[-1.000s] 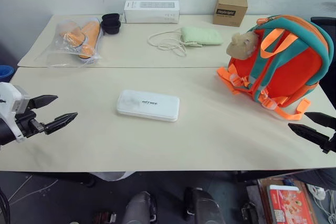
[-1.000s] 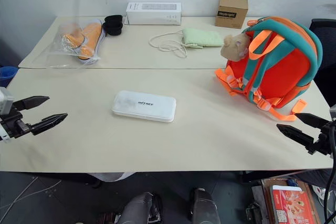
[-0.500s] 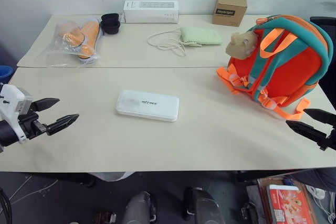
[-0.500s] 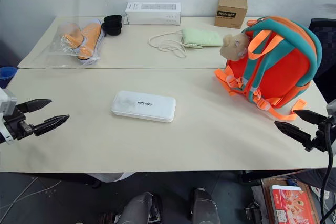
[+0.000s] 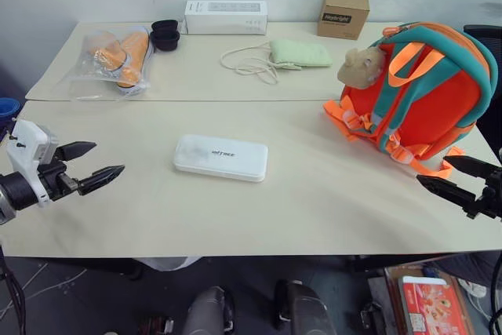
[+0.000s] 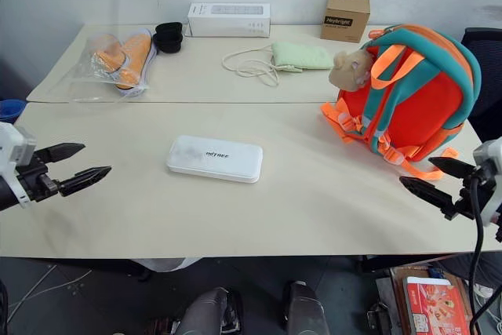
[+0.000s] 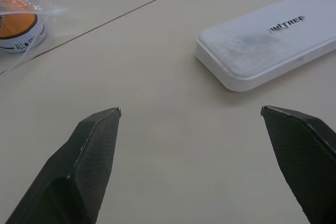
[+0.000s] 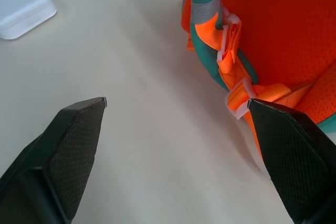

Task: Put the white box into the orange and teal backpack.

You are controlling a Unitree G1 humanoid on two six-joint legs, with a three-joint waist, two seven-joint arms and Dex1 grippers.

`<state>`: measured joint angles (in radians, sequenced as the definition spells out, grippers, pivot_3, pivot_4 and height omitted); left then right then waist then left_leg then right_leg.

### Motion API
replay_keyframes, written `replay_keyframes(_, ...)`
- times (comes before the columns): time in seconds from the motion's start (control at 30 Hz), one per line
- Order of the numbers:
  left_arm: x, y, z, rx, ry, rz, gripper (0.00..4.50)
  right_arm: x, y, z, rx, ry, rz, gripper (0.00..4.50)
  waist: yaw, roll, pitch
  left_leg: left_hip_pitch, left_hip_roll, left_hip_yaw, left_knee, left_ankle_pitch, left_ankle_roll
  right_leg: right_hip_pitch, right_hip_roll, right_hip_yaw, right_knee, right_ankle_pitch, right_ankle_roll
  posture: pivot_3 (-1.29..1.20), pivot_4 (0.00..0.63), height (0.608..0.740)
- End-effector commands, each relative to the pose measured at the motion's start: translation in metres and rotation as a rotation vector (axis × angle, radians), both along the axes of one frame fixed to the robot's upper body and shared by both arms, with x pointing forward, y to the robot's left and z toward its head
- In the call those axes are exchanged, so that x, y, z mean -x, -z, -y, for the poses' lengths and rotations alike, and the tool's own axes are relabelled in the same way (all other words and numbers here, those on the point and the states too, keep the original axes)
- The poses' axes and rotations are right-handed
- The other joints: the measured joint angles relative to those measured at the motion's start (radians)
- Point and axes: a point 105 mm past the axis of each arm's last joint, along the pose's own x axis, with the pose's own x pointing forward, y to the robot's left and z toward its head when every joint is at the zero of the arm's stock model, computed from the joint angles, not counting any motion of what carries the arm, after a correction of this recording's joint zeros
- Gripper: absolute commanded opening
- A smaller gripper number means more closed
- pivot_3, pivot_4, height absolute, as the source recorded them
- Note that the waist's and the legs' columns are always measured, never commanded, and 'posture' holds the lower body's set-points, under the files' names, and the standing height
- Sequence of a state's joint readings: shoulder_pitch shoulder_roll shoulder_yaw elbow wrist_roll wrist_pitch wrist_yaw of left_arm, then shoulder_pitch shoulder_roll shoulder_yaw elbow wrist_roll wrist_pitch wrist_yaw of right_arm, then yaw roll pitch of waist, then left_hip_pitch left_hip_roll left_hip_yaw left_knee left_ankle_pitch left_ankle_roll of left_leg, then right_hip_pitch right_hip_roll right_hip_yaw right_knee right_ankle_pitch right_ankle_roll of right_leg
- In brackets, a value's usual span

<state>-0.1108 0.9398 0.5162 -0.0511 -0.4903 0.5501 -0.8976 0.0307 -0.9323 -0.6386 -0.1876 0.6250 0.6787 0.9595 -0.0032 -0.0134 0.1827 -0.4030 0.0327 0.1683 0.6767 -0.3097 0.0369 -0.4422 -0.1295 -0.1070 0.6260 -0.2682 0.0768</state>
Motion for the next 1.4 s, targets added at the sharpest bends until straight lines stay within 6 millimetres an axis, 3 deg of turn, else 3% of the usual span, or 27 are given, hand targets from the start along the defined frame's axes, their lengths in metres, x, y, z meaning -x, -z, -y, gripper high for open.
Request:
replay_keyframes(0.03,-0.013,0.002,0.004,-0.074,0.036,0.010,4.11,-0.014,-0.004,-0.021,0.029,-0.074,0.014,4.04,-0.001,0.000,0.000,0.000,0.000,0.000,0.000,0.000,0.000,0.000,0.000,0.000,0.000,0.000,0.000,0.00,0.150,0.740)
replay_keyframes(0.1,-0.020,0.006,0.005,-0.105,0.045,-0.002,3.61,-0.021,-0.003,-0.029,0.030,-0.104,0.012,3.51,-0.001,0.000,0.000,0.000,0.000,0.001,0.000,0.000,0.000,0.000,0.000,0.000,0.001,0.000,0.000,0.00,0.150,0.740)
replay_keyframes(0.27,-0.060,0.016,0.016,-0.177,0.049,-0.006,2.02,-0.045,0.007,-0.084,0.085,-0.287,0.001,1.77,-0.001,0.000,0.000,-0.001,0.000,0.002,0.001,0.003,0.005,-0.001,0.001,-0.004,0.001,0.000,0.000,0.00,0.150,0.740)
replay_keyframes(0.43,-0.085,0.022,0.031,-0.220,0.082,-0.005,0.36,-0.063,0.018,-0.120,0.111,-0.381,0.006,0.00,-0.001,0.000,0.000,-0.002,0.000,0.004,0.003,0.004,0.006,-0.002,0.002,-0.008,0.002,0.000,0.001,0.00,0.150,0.740)
replay_keyframes(0.47,-0.088,0.024,0.034,-0.222,0.086,-0.007,0.03,-0.065,0.020,-0.124,0.112,-0.389,0.006,0.00,-0.001,0.000,0.000,-0.003,-0.001,0.004,0.003,0.004,0.007,-0.002,0.003,-0.009,0.002,0.001,0.001,0.00,0.150,0.740)
replay_keyframes(0.63,-0.102,0.031,0.049,-0.195,0.097,-0.024,0.01,-0.074,0.034,-0.146,0.148,-0.441,-0.001,0.00,-0.001,0.000,0.000,-0.004,-0.002,0.006,0.005,0.004,0.010,-0.002,0.006,-0.008,0.002,0.002,0.004,0.00,0.150,0.740)
replay_keyframes(0.83,-0.111,0.043,0.087,-0.152,0.188,-0.048,0.01,-0.094,0.045,-0.160,0.166,-0.407,-0.002,0.00,-0.002,0.000,0.000,-0.003,-0.002,0.006,0.006,0.005,0.010,-0.002,0.006,-0.008,0.003,0.002,0.004,0.00,0.150,0.740)
replay_keyframes(1.1,-0.104,0.062,0.112,-0.141,0.269,-0.095,0.01,-0.098,0.049,-0.169,0.176,-0.424,0.001,0.00,-0.003,0.000,0.000,-0.004,-0.001,0.006,0.006,0.005,0.010,-0.002,0.007,-0.007,0.004,0.002,0.004,0.00,0.150,0.740)
replay_keyframes(1.4,-0.069,0.055,0.147,-0.065,0.440,-0.128,0.01,-0.096,0.057,-0.163,0.220,-0.429,-0.016,0.00,-0.002,0.000,0.000,-0.004,-0.001,0.006,0.006,0.005,0.010,-0.002,0.006,-0.007,0.005,0.002,0.004,0.00,0.150,0.740)
